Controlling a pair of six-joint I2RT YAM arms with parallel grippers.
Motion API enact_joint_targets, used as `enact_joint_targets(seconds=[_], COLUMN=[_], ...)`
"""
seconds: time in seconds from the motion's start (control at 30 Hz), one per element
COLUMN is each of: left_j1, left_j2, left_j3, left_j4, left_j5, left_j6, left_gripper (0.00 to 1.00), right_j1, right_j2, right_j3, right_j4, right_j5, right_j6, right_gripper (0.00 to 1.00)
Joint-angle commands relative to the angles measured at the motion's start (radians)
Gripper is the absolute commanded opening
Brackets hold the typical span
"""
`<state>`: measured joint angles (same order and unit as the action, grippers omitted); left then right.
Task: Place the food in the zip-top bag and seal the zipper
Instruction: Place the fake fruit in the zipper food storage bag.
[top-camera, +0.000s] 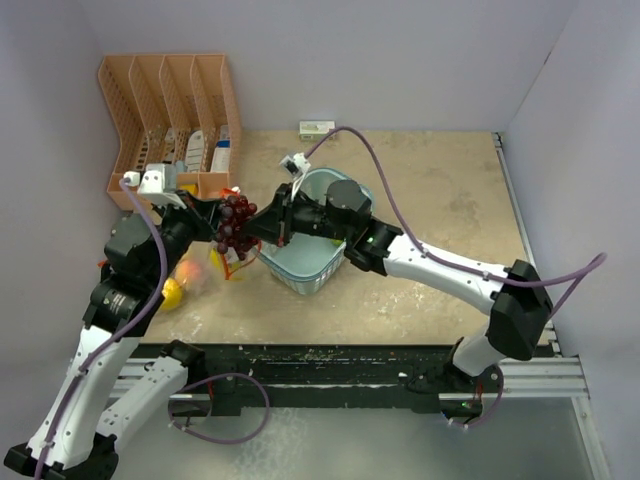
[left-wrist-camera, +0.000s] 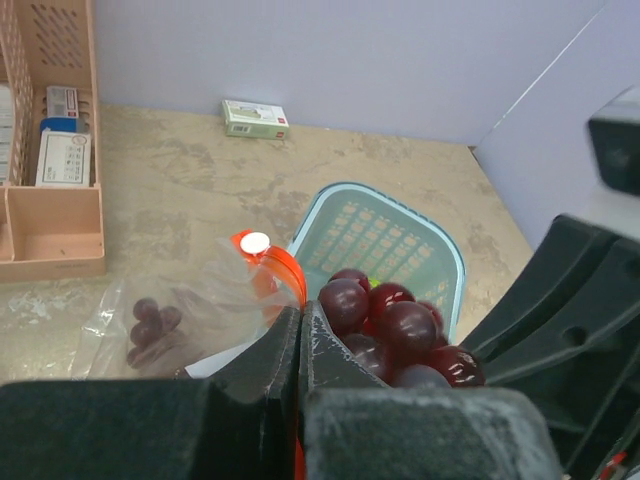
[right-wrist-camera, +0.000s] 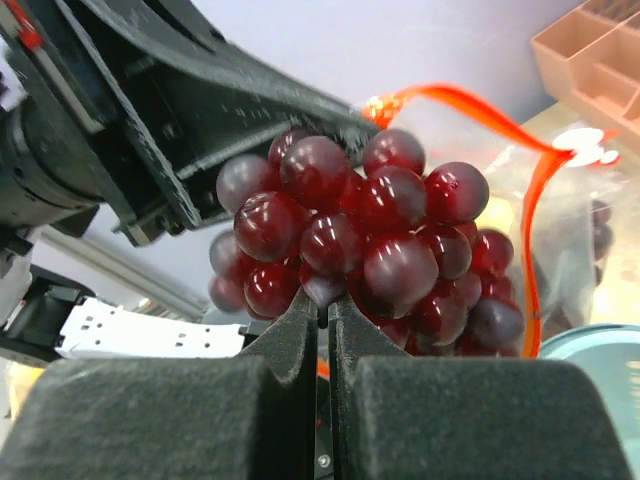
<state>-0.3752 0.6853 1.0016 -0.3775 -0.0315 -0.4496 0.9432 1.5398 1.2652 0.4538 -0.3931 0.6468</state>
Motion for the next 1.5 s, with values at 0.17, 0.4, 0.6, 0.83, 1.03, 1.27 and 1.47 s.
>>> enact_joint_targets(seconds=[0.17,0.4,0.6,0.83,1.03,1.27,1.47], left_j1=[-0.005,-0.005,-0.005,-0.005,-0.004,-0.004,-0.004], left_j2=[-0.024,-0.017,-0.025,-0.066,-0.078,-0.080,-0.039], left_j3=[0.070,0.060,0.050,0.001,0.039,-0.016,-0.001], left_j4=[0.095,0.114,0.100,0.059,0.007,-0.021,0.016], left_j5=[0.092,0.162,0.195,0.214,0.189,0.086,0.043], left_j6=[-0.059,-0.109,-0.134,-0.164,-0.138,-0.096,-0.063], left_gripper=[0.00,0.00,0.00,0.00,0.00,0.00,0.00], right_j1=[0.045,0.045,0.045,0.045,0.044,0.045,0.045], right_j2=[0.115,0.219,0.229,0.219,0.261,0.203,0.068], right_j3=[-0.022,0.070,0.128,0.234,0.282,0.220,0.133], right_j4=[0.212,0.165,0.066,-0.153,-0.230,-0.142,-0.161], right_j5=[-0.038,0.022,0.173,0.479,0.599,0.458,0.391], right_j6=[0.077,0.094,0.087,0.032,-0.005,-0.073,-0.108], right_gripper=[0.00,0.00,0.00,0.00,0.04,0.61,0.78])
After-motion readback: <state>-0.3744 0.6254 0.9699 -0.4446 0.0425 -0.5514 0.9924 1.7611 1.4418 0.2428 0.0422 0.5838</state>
